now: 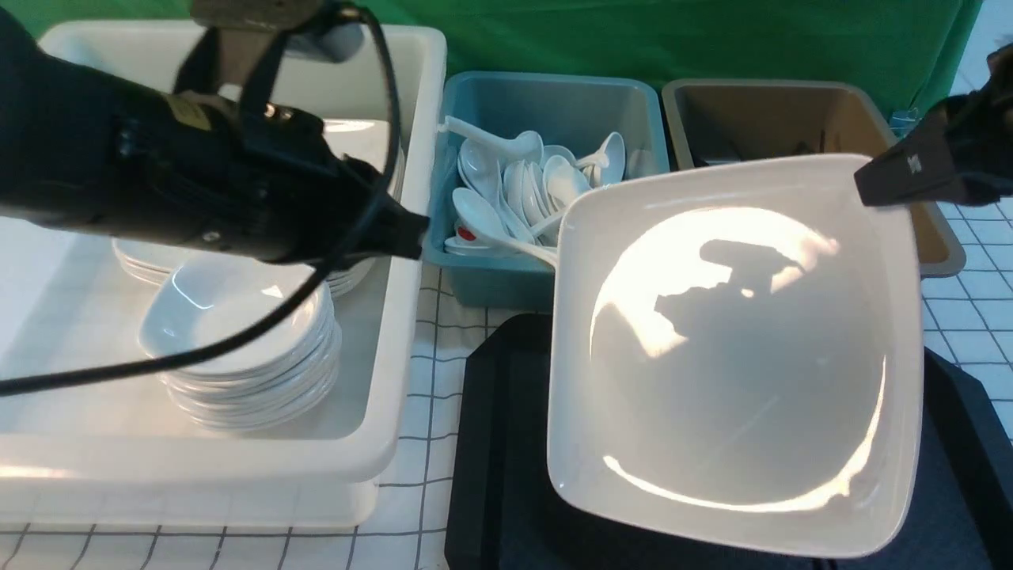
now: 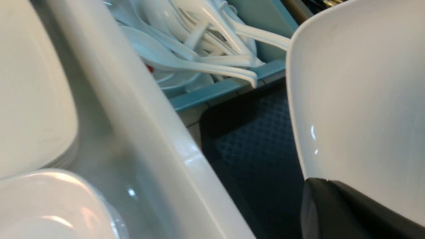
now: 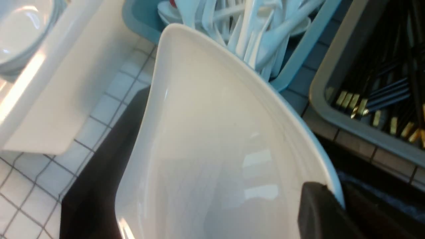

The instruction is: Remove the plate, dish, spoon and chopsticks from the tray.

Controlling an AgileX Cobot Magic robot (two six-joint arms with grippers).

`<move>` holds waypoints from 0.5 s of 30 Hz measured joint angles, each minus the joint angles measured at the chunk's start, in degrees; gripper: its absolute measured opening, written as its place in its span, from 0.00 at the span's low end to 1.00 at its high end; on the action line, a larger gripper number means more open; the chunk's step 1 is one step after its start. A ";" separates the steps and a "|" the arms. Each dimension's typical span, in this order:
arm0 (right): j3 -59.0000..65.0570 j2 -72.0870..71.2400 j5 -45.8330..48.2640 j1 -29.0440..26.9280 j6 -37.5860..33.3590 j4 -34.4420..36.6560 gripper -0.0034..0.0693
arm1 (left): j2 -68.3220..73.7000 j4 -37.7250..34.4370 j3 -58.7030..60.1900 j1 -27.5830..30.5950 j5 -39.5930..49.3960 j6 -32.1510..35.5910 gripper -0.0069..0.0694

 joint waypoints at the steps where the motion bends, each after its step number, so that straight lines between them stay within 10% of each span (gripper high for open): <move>1: -1.15 0.00 0.15 0.00 0.13 0.00 0.11 | -0.51 0.00 0.00 0.96 0.13 0.00 0.09; 15: -25.04 11.16 -1.57 3.45 1.23 7.32 0.11 | -5.14 -1.35 0.00 24.48 4.81 -0.06 0.09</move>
